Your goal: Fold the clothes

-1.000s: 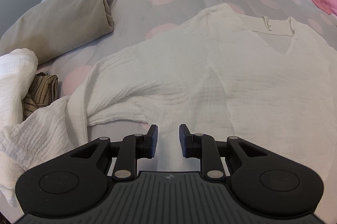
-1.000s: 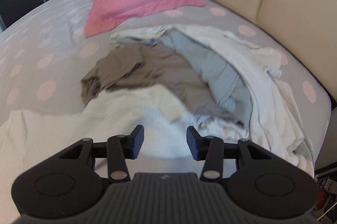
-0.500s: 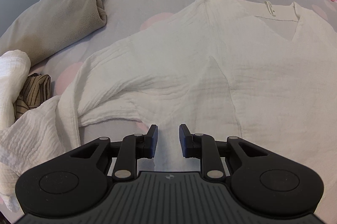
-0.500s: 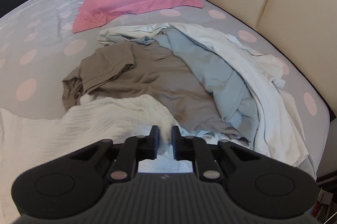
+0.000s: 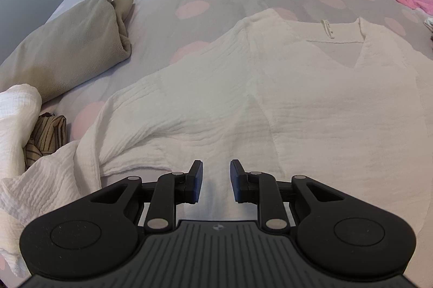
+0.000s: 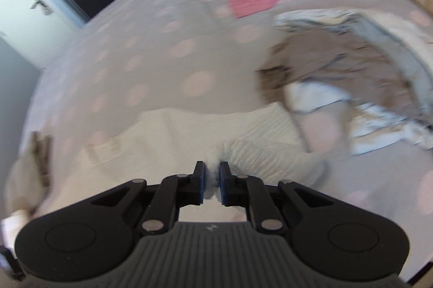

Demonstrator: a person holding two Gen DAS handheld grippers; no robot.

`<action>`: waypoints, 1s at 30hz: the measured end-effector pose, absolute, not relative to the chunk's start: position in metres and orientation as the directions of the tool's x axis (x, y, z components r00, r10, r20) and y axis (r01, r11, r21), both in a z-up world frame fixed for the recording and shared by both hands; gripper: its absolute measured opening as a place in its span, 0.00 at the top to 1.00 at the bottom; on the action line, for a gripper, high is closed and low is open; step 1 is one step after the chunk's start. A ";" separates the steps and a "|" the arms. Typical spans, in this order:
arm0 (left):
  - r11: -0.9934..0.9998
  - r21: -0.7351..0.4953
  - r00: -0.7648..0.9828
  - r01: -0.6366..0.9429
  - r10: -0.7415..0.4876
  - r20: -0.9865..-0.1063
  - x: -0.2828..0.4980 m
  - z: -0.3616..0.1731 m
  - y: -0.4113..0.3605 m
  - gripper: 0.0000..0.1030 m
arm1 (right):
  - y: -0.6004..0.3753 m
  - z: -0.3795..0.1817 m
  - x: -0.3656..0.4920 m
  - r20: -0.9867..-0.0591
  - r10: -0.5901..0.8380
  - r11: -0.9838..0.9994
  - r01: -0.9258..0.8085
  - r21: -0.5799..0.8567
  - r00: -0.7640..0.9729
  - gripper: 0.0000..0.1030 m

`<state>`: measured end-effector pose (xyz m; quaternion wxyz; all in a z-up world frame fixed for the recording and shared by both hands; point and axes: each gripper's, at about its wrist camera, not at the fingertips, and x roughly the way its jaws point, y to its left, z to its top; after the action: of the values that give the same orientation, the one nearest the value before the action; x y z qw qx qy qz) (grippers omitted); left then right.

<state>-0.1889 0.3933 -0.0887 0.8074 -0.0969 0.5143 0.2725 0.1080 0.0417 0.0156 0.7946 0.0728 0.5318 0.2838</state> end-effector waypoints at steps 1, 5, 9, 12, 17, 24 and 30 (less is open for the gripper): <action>0.834 0.119 0.327 -0.539 0.338 -0.882 -0.189 -0.088 0.393 0.80 | 0.054 0.018 0.101 -0.797 0.551 0.809 -0.395 0.435 0.250 0.88; 0.840 0.104 0.343 -0.533 0.327 -0.881 -0.188 -0.085 0.391 0.80 | 0.102 0.024 0.074 -0.785 0.599 0.740 -0.483 0.467 0.158 0.88; 0.841 0.098 0.348 -0.532 0.323 -0.880 -0.188 -0.085 0.391 0.81 | 0.144 0.019 0.052 -0.800 0.593 0.695 -0.558 0.454 0.087 0.87; 0.840 0.095 0.350 -0.534 0.321 -0.880 -0.189 -0.085 0.392 0.81 | 0.167 0.012 0.041 -0.812 0.580 0.677 -0.593 0.436 0.065 0.86; 0.849 0.074 0.372 -0.523 0.306 -0.876 -0.190 -0.083 0.391 0.80 | 0.185 0.005 0.034 -0.824 0.566 0.656 -0.629 0.418 0.043 0.71; 0.902 -0.011 0.466 -0.431 0.212 -0.859 -0.188 -0.078 0.371 0.81 | 0.159 0.007 0.045 -0.829 0.548 0.698 -0.607 0.380 0.110 0.64; 0.928 -0.128 0.506 -0.350 0.072 -0.860 -0.174 -0.076 0.349 0.80 | 0.106 -0.009 0.066 -0.865 0.469 0.787 -0.530 0.316 0.180 0.64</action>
<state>-0.1740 0.3486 -0.0761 0.8556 -0.1445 0.4816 0.1234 0.0661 0.1063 -0.0092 0.7677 -0.0278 0.5513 0.3254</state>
